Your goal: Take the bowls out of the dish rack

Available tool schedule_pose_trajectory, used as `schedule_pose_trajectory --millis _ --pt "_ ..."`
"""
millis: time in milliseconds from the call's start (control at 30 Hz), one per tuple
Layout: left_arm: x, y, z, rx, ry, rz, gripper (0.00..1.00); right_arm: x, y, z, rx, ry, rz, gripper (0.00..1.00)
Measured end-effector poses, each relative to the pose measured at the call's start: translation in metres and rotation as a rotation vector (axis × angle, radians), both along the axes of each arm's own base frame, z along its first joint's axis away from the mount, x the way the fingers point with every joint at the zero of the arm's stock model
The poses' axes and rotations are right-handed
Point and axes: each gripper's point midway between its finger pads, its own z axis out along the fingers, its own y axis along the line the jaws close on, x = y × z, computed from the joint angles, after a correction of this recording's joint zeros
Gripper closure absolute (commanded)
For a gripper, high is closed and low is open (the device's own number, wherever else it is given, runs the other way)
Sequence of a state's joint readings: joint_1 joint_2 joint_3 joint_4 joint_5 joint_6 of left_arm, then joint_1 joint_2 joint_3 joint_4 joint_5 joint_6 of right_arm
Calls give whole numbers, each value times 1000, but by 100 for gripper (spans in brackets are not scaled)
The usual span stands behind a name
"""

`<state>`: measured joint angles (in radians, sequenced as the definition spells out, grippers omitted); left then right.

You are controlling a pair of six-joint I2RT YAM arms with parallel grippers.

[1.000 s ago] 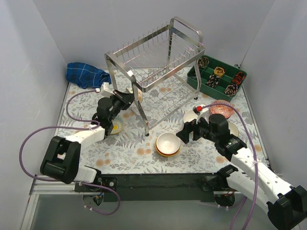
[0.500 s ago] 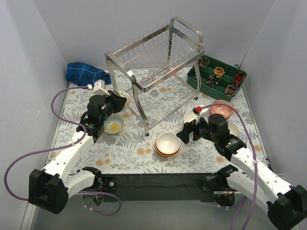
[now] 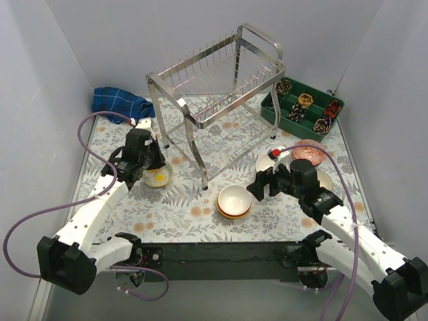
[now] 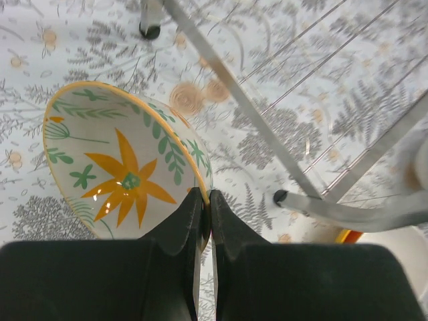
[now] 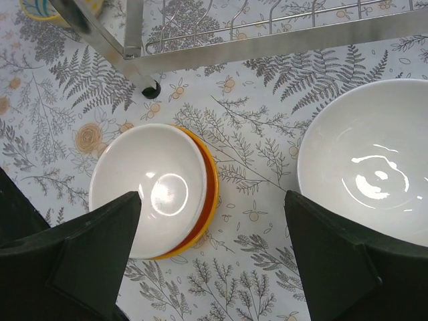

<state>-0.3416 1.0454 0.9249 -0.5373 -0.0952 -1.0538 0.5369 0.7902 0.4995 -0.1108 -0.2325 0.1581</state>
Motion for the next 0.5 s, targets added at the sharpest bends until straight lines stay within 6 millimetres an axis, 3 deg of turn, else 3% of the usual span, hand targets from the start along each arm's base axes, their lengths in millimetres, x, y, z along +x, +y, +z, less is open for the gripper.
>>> schedule_pose_trajectory --millis 233,500 --pt "-10 6 -55 122 229 -31 100 0 -2 -3 -15 1 0 4" --pt "-8 6 -79 197 316 -43 100 2 -4 -6 -36 -6 -6 4"
